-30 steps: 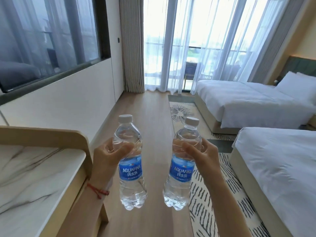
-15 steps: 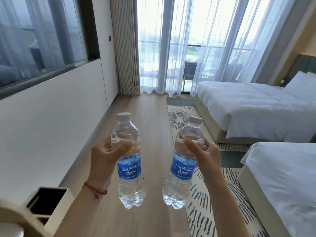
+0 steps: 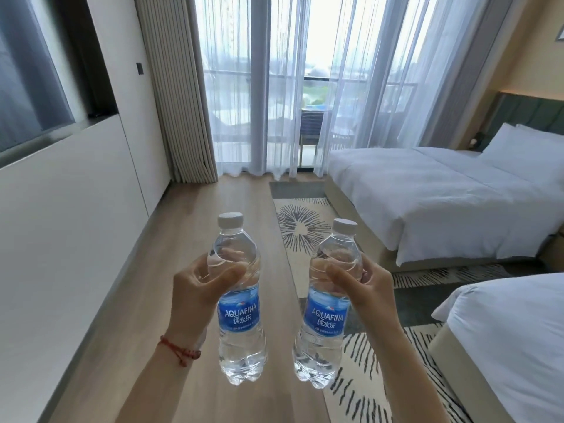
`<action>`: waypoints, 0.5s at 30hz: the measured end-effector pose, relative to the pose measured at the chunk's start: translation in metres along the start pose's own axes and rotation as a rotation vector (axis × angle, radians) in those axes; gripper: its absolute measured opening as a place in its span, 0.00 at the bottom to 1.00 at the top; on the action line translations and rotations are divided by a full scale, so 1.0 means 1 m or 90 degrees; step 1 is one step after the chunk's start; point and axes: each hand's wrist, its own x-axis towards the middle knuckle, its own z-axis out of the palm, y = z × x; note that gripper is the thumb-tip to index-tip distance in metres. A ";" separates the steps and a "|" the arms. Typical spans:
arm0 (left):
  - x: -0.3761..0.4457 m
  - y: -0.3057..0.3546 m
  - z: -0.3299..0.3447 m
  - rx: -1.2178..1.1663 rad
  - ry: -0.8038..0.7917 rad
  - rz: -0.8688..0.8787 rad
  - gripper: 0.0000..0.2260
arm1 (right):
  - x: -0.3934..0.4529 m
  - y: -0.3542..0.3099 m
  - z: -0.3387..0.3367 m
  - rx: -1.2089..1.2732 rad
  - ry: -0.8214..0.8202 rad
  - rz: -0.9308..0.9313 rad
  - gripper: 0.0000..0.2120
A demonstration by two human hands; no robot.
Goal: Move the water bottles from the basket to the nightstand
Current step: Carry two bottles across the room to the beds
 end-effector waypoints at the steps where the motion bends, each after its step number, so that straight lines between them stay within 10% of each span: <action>1: 0.018 -0.009 0.005 0.000 -0.001 -0.003 0.19 | 0.018 0.007 0.000 0.000 0.003 0.001 0.27; 15: 0.269 -0.106 0.113 -0.007 -0.041 0.000 0.24 | 0.297 0.087 -0.035 -0.009 0.018 -0.025 0.17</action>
